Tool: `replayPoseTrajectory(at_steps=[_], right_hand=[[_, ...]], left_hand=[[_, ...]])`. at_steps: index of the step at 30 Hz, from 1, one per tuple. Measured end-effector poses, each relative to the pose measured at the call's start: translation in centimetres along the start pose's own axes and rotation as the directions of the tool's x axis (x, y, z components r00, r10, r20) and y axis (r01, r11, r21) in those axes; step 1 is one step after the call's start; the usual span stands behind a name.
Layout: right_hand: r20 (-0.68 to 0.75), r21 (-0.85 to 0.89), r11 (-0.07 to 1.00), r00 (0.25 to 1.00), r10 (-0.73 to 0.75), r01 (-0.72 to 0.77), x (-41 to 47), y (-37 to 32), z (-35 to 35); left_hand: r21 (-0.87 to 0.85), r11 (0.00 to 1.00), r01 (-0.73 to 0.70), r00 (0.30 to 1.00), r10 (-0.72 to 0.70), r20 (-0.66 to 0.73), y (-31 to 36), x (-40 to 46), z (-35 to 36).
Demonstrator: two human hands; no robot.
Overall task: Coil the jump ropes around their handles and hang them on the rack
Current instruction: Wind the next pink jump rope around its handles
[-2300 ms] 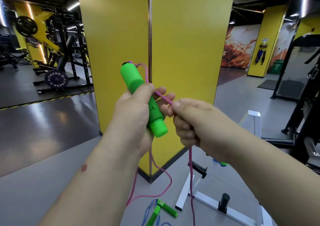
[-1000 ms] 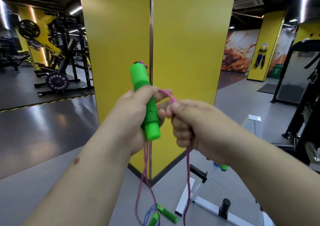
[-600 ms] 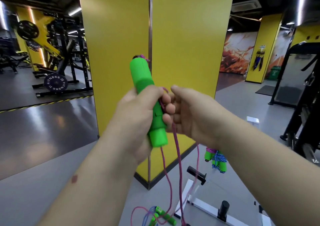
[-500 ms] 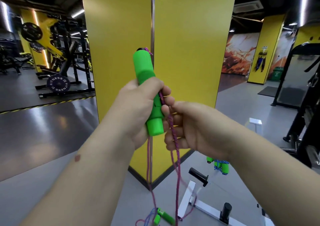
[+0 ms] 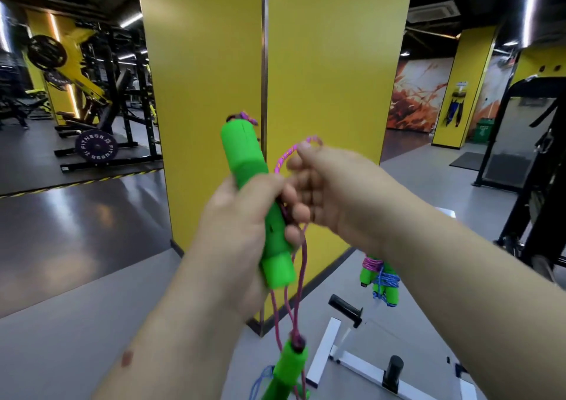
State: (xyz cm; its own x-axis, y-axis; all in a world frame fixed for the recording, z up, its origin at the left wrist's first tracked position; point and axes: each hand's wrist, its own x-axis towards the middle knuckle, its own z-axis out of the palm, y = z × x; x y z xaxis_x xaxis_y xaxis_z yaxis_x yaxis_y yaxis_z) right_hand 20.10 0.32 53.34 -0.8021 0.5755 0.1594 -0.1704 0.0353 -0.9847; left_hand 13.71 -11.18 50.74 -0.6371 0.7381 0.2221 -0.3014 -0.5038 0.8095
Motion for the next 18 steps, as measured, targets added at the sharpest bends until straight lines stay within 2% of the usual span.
replayPoseTrajectory(at_steps=[2,4,5,7,9,11,14,18], right_hand=[[0.234,-0.070,0.982,0.954,0.187,-0.175,-1.8,1.3,-0.4],[0.365,-0.140,0.979,0.912,0.189,-0.146,-3.1,2.1,-0.8],[0.360,-0.112,0.988,0.922,0.141,-0.108,-3.4,2.0,-0.8],[0.250,0.023,0.999,0.968,0.018,-0.024,-3.0,1.2,-0.8],[0.128,0.151,0.987,0.989,-0.080,0.060,-1.9,-0.4,-0.8],[0.082,0.197,0.976,0.990,-0.112,0.094,-0.8,-1.6,-0.7],[0.063,0.147,0.982,0.990,-0.125,0.115,0.2,-1.8,-0.7],[-0.056,-0.120,0.966,0.970,-0.236,0.228,0.9,-0.2,-1.3]], left_hand=[[-0.041,0.999,0.000,1.000,0.000,0.006,2.0,1.5,0.2],[-0.019,0.999,-0.028,1.000,0.028,0.004,3.0,2.7,0.3],[0.008,0.999,-0.042,0.999,0.042,-0.002,2.9,3.1,0.2],[0.072,0.997,-0.034,0.999,0.034,-0.005,1.9,3.0,-0.1],[0.099,0.994,0.045,0.999,-0.047,0.022,0.0,1.6,-0.4],[0.102,0.986,0.136,0.986,-0.144,0.081,-1.8,-0.3,-0.3],[0.104,0.979,0.176,0.974,-0.188,0.125,-3.2,-1.7,-0.2],[0.163,0.980,0.114,0.984,-0.134,0.117,-2.8,-1.2,-0.7]])
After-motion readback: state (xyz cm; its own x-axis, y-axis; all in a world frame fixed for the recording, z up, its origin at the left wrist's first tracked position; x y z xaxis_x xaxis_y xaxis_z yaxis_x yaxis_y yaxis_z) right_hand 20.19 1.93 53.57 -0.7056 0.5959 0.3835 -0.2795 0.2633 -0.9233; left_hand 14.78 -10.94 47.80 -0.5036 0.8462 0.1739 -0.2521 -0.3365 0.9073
